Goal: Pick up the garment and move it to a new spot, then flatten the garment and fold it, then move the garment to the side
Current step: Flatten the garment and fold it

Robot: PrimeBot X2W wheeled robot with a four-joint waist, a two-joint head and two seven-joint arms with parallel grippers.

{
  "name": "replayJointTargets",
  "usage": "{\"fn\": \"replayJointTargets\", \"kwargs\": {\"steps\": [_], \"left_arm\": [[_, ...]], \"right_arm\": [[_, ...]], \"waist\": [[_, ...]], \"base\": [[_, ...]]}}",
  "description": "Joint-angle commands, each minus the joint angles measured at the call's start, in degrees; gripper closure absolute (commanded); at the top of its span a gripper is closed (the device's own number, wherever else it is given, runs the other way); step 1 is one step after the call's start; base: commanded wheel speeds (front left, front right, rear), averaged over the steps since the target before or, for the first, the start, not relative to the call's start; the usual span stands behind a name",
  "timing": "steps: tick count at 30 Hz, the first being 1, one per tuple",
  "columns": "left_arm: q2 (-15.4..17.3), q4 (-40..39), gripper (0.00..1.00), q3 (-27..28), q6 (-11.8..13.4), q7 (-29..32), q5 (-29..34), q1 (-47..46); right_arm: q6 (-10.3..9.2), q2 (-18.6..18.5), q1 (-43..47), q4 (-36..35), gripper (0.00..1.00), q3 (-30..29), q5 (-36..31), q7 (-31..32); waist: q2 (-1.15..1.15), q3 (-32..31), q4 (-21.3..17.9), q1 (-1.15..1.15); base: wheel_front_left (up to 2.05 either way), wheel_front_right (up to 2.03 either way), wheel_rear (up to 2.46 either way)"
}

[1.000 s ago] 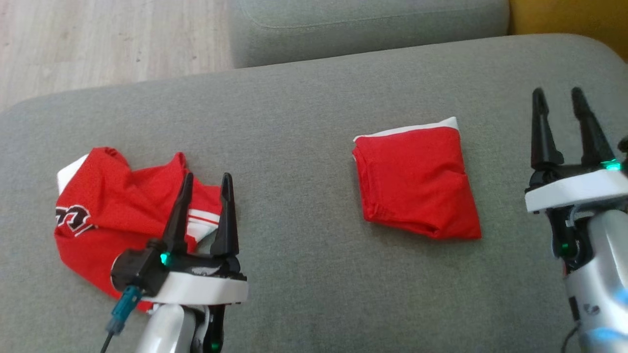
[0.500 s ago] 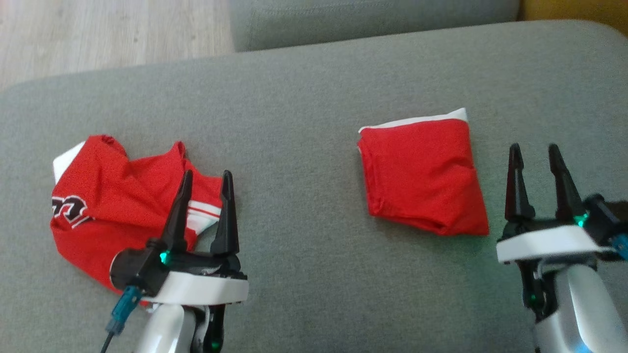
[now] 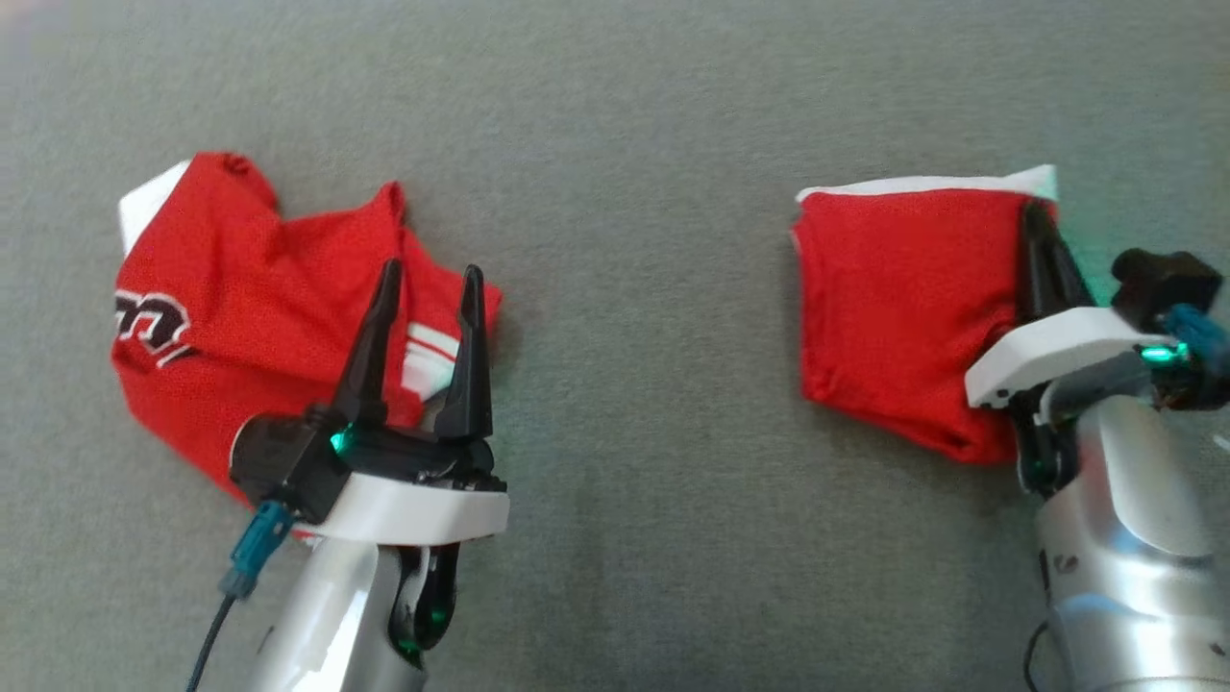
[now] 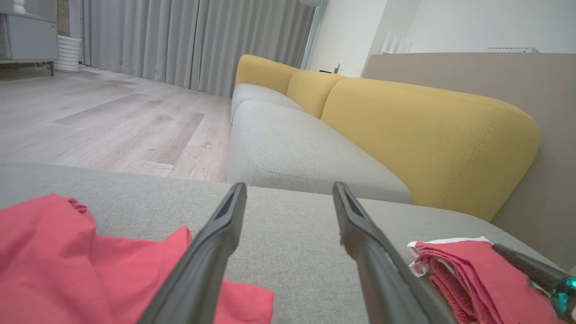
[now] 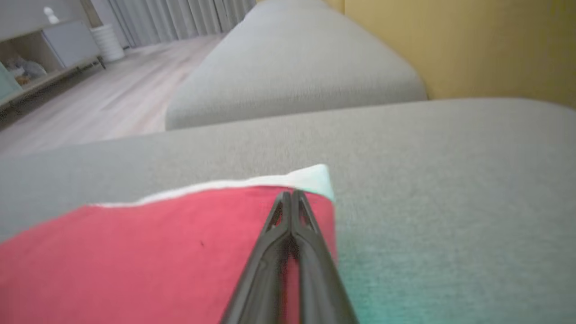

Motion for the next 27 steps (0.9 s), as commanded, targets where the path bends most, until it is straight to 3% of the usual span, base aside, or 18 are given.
{"fn": "replayJointTargets", "kwargs": {"steps": [1, 6, 10, 19, 27], "left_arm": [[0.2, -1.88, 0.0, 0.98, -0.06, -0.55, 0.32, -2.14], [0.2, -2.22, 0.0, 0.39, 0.4, -0.55, -0.02, -3.13], [0.2, -2.23, 0.0, 0.31, 0.72, -0.55, -0.23, -3.33], [0.2, -2.3, 0.0, 0.02, 1.16, -0.55, -0.64, -2.92], [0.2, -1.89, 0.0, 0.57, 1.24, -0.55, -0.78, -2.24]], "right_arm": [[0.11, 0.51, -2.3, 2.69, 1.0, 0.73, -1.93, -0.07], [0.11, 0.58, -5.89, 9.96, 1.0, 1.37, -3.18, -3.1], [0.11, 0.59, -7.85, 11.12, 1.0, 8.04, 0.34, -5.8], [0.11, 0.6, -7.2, 14.14, 1.0, 20.67, 4.7, -5.68], [0.11, 0.61, -6.81, 18.08, 1.0, 24.62, 6.35, -5.56]], "waist": [[0.0, 2.11, 2.27, -0.01], [0.0, 2.39, 3.21, -0.01], [0.0, 1.78, 3.2, -0.01], [0.0, 0.69, 3.03, -0.01], [0.0, -1.07, 2.49, -0.01]], "base": [[0.0, 0.0, 0.0], [0.0, 0.0, 0.0], [0.0, 0.0, 0.0], [0.0, 0.0, 0.0], [0.0, 0.0, 0.0]]}}
